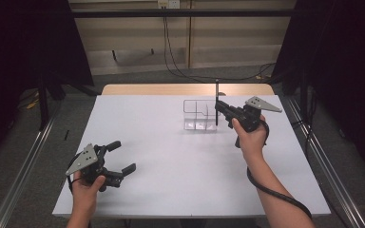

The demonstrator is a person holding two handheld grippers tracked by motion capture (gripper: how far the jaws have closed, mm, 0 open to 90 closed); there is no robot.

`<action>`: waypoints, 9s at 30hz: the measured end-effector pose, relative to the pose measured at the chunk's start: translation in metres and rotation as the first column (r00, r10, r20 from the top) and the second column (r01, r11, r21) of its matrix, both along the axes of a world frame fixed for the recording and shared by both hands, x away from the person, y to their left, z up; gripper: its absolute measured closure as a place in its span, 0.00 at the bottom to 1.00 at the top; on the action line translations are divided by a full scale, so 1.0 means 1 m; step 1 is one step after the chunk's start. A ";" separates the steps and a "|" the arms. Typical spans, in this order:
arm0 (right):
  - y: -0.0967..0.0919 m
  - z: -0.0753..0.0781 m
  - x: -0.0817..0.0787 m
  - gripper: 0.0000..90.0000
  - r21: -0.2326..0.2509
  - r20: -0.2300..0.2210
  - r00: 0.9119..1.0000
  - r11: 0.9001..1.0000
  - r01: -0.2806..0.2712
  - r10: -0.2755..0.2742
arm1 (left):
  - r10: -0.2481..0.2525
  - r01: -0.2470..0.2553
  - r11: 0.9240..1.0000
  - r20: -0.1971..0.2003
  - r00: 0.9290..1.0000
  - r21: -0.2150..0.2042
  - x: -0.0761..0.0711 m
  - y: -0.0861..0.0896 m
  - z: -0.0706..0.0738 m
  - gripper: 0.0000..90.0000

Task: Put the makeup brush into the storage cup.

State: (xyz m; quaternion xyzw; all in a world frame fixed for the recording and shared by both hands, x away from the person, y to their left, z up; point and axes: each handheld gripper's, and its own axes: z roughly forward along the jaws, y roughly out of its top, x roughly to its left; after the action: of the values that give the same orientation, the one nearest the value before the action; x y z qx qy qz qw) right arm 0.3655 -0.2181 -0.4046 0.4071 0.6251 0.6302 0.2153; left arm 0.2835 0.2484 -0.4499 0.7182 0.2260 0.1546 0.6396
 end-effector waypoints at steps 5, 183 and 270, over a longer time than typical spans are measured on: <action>0.001 0.002 0.003 0.94 -0.002 0.004 1.000 1.000 0.000 0.000 | 0.003 -0.003 1.000 0.001 1.000 0.000 0.000 0.001 0.000 0.00; 0.035 -0.026 0.057 0.94 -0.037 0.026 1.000 0.999 0.007 -0.006 | 0.009 -0.009 1.000 -0.016 1.000 -0.013 0.000 0.003 -0.004 0.00; 0.034 -0.031 0.027 0.21 -0.071 -0.006 0.995 0.992 -0.102 0.102 | 0.012 -0.012 1.000 -0.010 1.000 -0.007 0.001 0.003 -0.003 0.00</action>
State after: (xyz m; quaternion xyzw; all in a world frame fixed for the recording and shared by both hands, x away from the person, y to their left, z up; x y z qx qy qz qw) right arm 0.3921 -0.1837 -0.4354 0.3677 0.6674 0.6171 0.1965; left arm 0.2841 0.2510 -0.4528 0.7154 0.2341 0.1540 0.6401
